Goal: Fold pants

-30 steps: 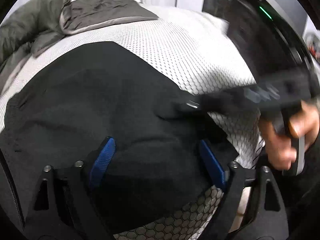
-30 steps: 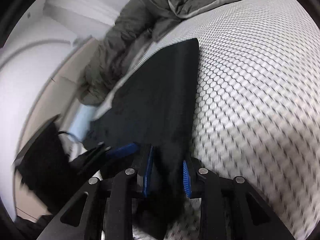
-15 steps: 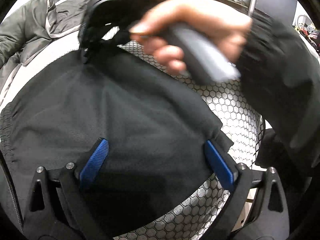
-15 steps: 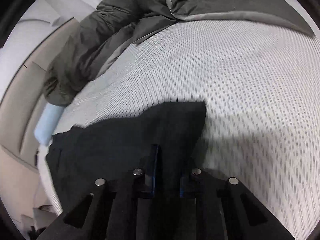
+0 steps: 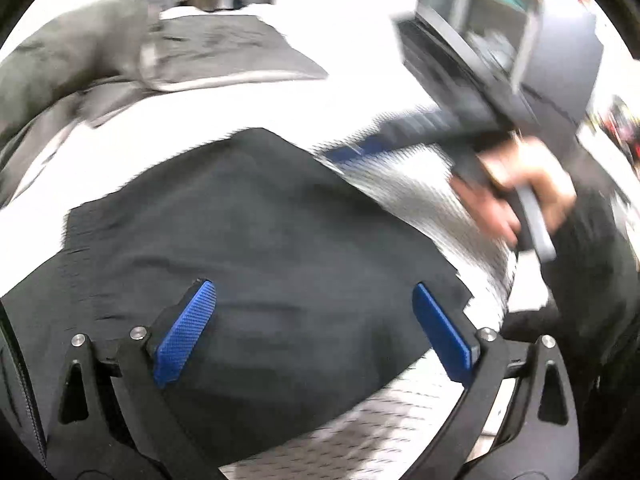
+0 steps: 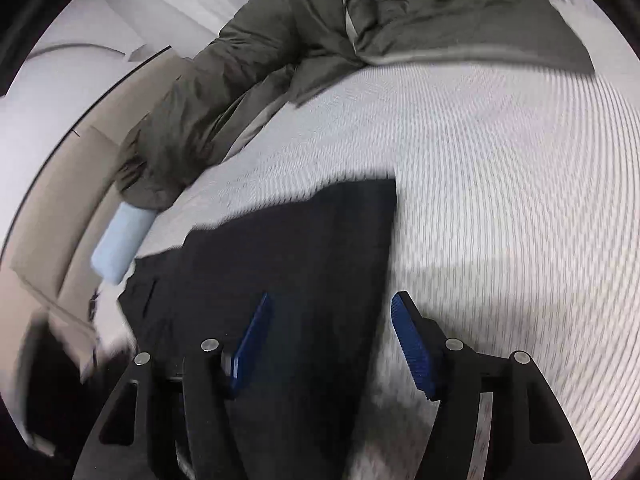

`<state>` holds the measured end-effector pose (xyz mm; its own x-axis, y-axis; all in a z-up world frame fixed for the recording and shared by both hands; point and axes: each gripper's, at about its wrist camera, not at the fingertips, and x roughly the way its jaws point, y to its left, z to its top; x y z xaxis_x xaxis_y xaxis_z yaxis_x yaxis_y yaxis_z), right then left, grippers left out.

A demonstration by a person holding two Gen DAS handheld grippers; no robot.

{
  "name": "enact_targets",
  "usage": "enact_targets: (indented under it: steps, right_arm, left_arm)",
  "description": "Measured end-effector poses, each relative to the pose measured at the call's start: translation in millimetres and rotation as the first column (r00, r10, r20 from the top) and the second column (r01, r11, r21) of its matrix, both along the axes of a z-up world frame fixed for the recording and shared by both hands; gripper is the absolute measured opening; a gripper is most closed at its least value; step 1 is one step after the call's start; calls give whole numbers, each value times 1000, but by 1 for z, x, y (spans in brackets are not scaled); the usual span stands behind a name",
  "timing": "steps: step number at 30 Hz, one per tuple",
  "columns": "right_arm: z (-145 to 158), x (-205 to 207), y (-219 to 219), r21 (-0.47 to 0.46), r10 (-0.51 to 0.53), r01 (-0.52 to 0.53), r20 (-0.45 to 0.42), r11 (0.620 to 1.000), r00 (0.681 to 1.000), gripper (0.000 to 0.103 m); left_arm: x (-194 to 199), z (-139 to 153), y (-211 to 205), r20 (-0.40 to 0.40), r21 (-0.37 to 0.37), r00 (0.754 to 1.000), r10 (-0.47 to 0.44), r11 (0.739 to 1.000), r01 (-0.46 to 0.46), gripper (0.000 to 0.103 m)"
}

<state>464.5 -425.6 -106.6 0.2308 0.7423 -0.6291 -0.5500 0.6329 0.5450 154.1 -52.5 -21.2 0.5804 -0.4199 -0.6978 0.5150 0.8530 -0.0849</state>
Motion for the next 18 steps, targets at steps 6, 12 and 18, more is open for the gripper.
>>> enact_targets:
  steps: [6,12,18]
  right_arm:
    - [-26,9,31,-39,21,-25,-87,999,996,15]
    - [-9,53,64,-136,0,3,24,991,1000,19]
    - [-23,12,16,-60,-9,9,-2,998,1000,40]
  left_arm:
    - [34,5,66,-55,-115,975,217,968,-222,99]
    - [44,-1,81,-39,-36,974,224,974,-225,99]
    - [45,-16,61,-31,40,978,206,978,-205,99]
